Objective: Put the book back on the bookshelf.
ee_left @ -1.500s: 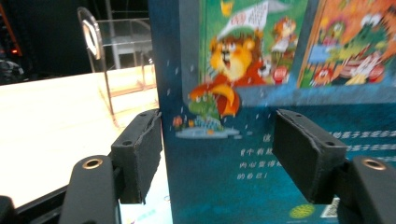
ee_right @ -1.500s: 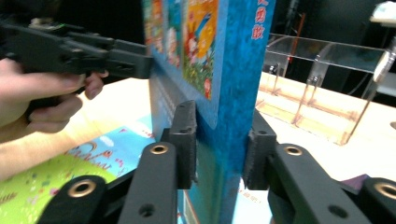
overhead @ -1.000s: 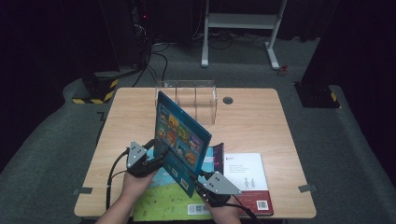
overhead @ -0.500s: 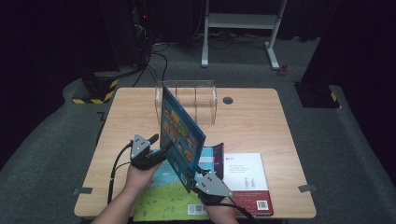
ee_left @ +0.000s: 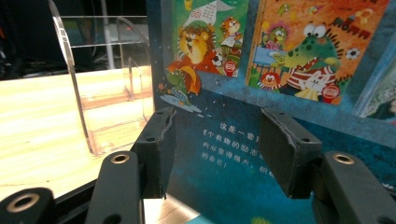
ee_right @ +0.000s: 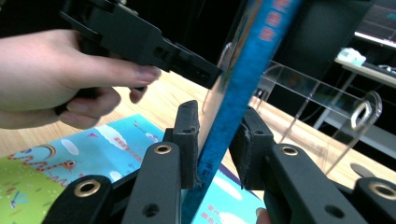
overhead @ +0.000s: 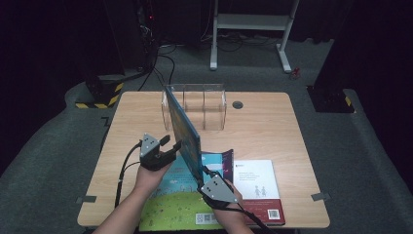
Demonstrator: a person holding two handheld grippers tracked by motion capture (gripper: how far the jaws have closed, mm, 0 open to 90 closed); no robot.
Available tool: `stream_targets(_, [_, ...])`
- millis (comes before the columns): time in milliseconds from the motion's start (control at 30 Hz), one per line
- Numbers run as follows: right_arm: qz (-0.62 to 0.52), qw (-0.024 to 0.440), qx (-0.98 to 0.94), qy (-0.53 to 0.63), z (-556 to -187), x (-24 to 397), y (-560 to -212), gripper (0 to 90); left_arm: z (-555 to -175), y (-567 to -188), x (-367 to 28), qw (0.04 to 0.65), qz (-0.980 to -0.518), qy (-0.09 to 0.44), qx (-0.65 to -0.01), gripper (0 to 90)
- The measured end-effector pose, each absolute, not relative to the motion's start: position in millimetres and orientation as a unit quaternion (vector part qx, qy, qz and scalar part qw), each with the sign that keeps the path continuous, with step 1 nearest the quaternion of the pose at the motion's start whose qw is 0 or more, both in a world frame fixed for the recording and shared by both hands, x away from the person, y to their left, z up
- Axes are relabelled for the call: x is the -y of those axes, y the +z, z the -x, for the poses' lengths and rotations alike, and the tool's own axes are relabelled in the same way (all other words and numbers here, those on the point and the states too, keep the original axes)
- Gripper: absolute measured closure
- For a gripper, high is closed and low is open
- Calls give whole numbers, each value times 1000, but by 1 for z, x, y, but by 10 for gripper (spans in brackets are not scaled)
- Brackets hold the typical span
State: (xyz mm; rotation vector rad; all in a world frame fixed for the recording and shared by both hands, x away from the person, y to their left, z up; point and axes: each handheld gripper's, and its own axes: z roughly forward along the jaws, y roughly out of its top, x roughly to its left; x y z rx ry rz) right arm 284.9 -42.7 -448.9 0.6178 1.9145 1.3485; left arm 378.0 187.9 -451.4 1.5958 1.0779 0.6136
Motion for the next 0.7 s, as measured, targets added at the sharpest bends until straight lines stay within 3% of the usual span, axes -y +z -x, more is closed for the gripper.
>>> stream_targets(200, [-224,363,-747,511,-284,30,-453,729,-380,-454,-183,479,-706,274,-443,472])
stream_targets(467, [-267,350,-729,525,-289,38,-452,734,-373,-454,-186,478,-711,274,-436,457])
stream_targets(700, [-297,332,-713,542,-289,41,-452,722,-370,-435,-186,527,-679,271,-432,453])
